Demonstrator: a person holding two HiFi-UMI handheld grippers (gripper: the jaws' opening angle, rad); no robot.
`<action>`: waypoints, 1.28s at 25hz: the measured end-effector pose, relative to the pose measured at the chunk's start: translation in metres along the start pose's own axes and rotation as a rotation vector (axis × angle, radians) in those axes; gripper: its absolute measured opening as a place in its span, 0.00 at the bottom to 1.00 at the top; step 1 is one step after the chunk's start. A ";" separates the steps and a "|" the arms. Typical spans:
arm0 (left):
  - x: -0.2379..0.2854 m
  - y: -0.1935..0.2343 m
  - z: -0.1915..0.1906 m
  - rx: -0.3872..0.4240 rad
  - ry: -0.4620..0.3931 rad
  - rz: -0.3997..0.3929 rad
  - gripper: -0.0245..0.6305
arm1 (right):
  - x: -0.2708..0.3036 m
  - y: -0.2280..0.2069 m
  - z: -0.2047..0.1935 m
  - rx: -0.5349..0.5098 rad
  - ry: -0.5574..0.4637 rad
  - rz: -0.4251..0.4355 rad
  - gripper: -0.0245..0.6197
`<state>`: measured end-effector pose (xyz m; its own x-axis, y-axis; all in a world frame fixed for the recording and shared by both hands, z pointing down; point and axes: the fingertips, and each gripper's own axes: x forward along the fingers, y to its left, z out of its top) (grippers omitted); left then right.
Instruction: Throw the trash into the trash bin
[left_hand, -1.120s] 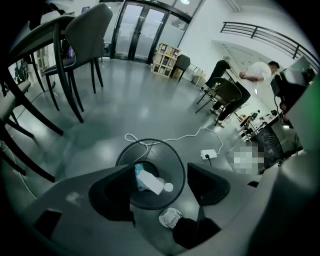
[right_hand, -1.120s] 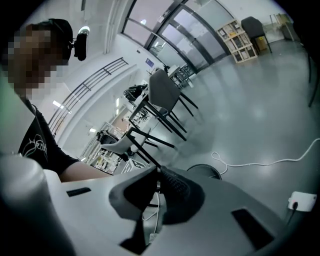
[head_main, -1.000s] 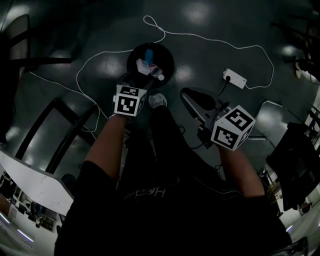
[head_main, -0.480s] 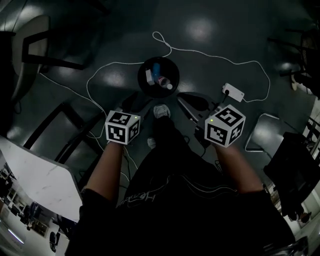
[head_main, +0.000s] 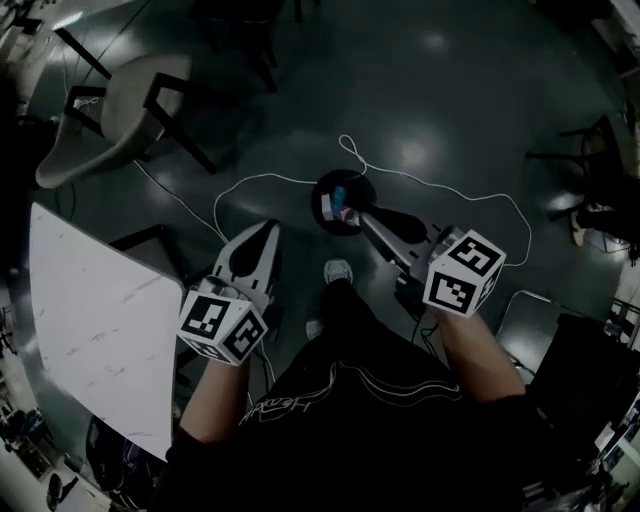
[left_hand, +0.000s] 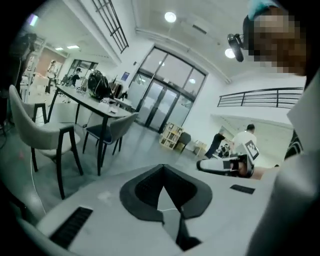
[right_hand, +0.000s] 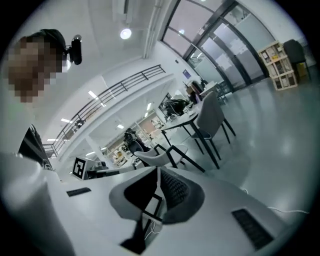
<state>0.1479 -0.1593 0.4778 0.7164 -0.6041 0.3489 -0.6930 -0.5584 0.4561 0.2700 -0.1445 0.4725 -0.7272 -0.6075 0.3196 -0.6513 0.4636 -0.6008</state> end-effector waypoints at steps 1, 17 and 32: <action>-0.019 -0.012 0.013 0.002 -0.025 -0.023 0.05 | -0.002 0.022 0.004 -0.027 -0.007 0.024 0.11; -0.283 -0.140 0.082 0.170 -0.222 -0.191 0.05 | -0.059 0.320 -0.009 -0.336 -0.075 0.321 0.10; -0.341 -0.160 0.070 0.256 -0.238 -0.183 0.05 | -0.059 0.391 -0.025 -0.463 -0.078 0.335 0.09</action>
<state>0.0087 0.0960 0.2282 0.8121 -0.5796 0.0679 -0.5748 -0.7746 0.2638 0.0529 0.0894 0.2368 -0.9033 -0.4169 0.1015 -0.4284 0.8622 -0.2704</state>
